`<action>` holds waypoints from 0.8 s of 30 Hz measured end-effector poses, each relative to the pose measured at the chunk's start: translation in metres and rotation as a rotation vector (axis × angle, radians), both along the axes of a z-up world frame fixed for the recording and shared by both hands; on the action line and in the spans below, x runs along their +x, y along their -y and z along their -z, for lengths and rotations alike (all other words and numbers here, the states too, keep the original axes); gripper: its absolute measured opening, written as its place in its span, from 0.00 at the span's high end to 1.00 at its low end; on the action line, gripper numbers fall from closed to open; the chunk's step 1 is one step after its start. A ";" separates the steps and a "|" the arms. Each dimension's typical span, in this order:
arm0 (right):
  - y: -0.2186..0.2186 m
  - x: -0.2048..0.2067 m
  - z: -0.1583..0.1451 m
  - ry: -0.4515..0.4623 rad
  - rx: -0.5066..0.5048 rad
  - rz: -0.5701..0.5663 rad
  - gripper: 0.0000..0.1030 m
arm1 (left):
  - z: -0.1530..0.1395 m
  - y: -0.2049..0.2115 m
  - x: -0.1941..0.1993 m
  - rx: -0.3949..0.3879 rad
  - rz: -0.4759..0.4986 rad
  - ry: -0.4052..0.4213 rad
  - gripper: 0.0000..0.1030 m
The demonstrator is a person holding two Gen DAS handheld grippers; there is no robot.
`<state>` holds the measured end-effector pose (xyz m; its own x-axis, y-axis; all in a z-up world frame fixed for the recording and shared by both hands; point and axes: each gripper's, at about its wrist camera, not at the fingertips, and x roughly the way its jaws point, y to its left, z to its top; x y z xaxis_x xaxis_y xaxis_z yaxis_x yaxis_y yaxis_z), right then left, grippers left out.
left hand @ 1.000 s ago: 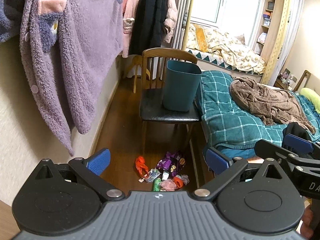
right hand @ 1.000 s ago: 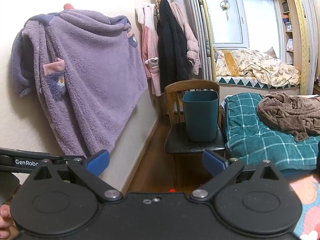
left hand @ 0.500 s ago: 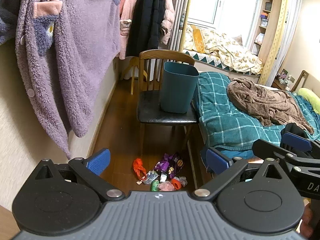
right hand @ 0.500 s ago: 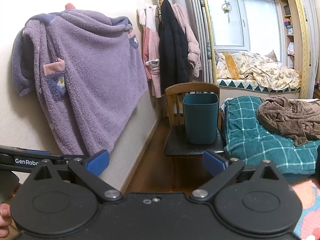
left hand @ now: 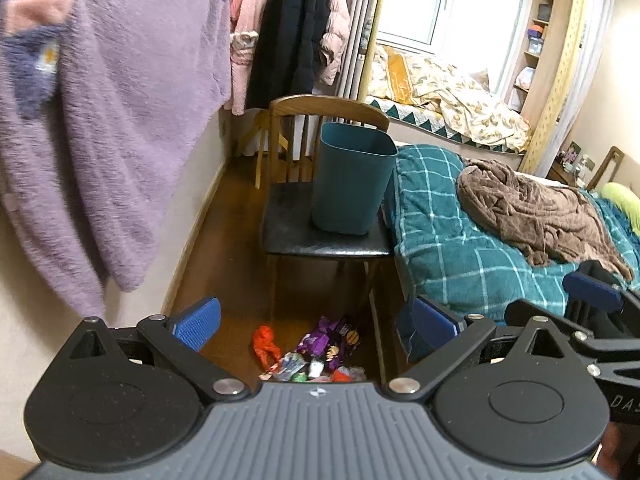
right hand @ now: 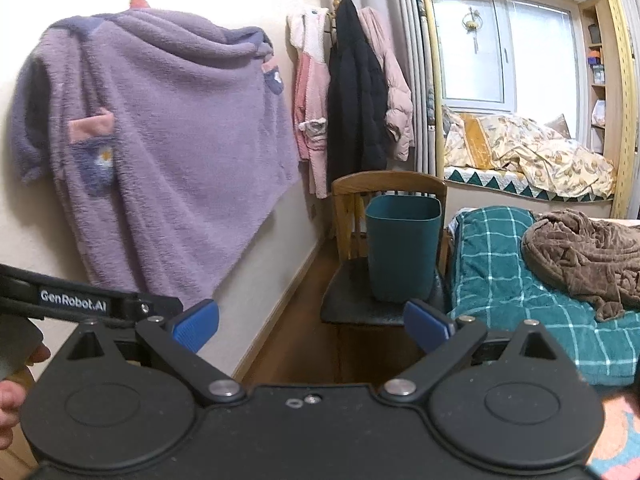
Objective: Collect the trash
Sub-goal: 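Lower both tools toward the trash pile under the chair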
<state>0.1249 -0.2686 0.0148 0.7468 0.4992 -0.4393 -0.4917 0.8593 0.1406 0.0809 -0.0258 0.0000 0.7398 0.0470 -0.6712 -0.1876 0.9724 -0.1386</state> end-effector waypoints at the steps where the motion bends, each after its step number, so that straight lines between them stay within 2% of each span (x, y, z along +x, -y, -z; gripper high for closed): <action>1: 0.005 0.012 0.005 -0.009 0.004 0.000 0.03 | 0.004 0.003 0.012 -0.007 0.000 -0.009 0.00; 8: 0.032 0.101 0.050 -0.063 -0.013 -0.048 0.04 | 0.046 0.030 0.108 0.027 -0.019 -0.083 0.00; 14: 0.044 0.177 0.102 -0.181 -0.065 -0.110 0.06 | 0.102 0.038 0.167 0.050 -0.054 -0.150 0.00; 18: 0.043 0.212 0.151 -0.240 -0.117 -0.111 0.08 | 0.161 0.031 0.206 0.066 -0.018 -0.229 0.00; 21: 0.035 0.232 0.198 -0.278 -0.154 -0.114 0.09 | 0.223 0.020 0.235 0.063 0.038 -0.299 0.00; 24: 0.021 0.251 0.255 -0.336 -0.204 -0.095 0.18 | 0.298 0.011 0.263 0.071 0.092 -0.393 0.00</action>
